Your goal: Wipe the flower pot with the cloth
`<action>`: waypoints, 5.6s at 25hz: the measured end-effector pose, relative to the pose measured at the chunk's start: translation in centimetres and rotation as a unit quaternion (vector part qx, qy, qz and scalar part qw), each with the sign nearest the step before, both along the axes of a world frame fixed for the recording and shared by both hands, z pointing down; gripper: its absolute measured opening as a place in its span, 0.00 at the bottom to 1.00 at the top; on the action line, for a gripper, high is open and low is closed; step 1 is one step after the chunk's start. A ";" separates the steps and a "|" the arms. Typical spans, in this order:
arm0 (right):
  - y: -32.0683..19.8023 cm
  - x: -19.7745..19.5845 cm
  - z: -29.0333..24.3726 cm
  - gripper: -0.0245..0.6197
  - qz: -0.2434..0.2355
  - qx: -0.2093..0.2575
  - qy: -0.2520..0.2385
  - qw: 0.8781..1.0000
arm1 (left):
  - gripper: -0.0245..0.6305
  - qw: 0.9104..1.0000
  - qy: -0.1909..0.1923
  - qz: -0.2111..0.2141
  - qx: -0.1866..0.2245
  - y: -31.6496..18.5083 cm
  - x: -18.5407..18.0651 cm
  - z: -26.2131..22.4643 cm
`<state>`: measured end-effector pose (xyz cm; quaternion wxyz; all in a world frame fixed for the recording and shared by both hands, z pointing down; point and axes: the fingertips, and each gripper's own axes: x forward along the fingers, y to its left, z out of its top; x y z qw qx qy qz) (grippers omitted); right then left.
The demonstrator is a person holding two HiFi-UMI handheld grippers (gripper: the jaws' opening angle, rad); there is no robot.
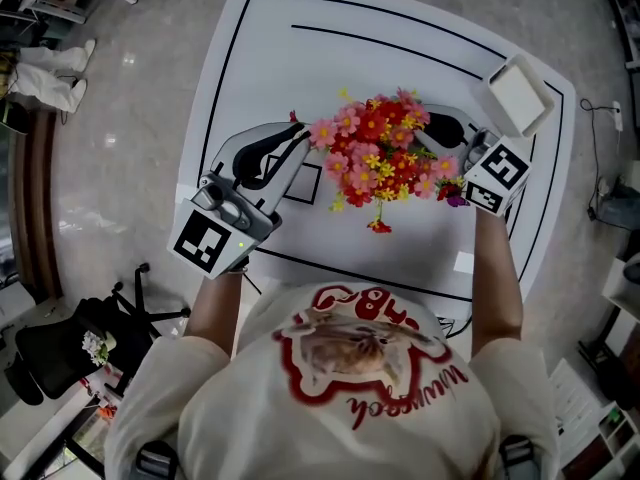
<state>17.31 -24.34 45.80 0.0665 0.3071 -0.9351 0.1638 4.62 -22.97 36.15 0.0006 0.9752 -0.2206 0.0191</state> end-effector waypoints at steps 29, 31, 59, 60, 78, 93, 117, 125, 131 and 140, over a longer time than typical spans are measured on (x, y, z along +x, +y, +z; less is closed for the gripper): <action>4.8 1.5 0.2 0.10 0.078 0.002 -0.003 0.997 | 0.09 1.000 0.007 -0.003 -0.012 2.5 -1.1 -0.6; 5.1 1.6 0.1 0.10 0.081 0.003 -0.005 0.997 | 0.09 1.000 0.005 -0.004 -0.010 2.9 -1.1 -0.5; 9.4 0.5 0.1 0.10 0.109 0.009 0.009 0.994 | 0.09 0.999 -0.004 -0.047 0.002 9.8 -2.8 -1.3; 9.5 0.5 0.2 0.10 0.112 0.008 0.012 0.994 | 0.09 0.999 -0.004 -0.050 0.003 10.1 -2.9 -1.4; 10.2 -0.3 0.6 0.10 0.267 -0.003 0.030 0.963 | 0.09 0.999 0.009 0.040 -0.004 8.0 -5.2 -2.2; 10.8 -1.8 0.7 0.10 0.383 0.002 0.039 0.923 | 0.09 0.996 0.029 0.082 -0.037 6.4 -9.3 -0.9; 11.4 -5.5 0.5 0.11 0.441 0.013 0.043 0.897 | 0.09 0.990 0.061 0.113 -0.065 5.2 -11.3 -0.6; 11.1 -6.5 0.6 0.11 0.438 0.012 0.044 0.898 | 0.09 0.988 0.054 0.128 -0.066 5.7 -11.2 -0.4; 10.9 -7.1 0.7 0.11 0.435 0.012 0.044 0.899 | 0.09 0.988 0.047 0.132 -0.066 6.0 -11.4 0.1; 10.5 -7.7 0.7 0.11 0.433 0.012 0.039 0.900 | 0.09 0.988 0.044 0.130 -0.067 6.1 -12.1 0.5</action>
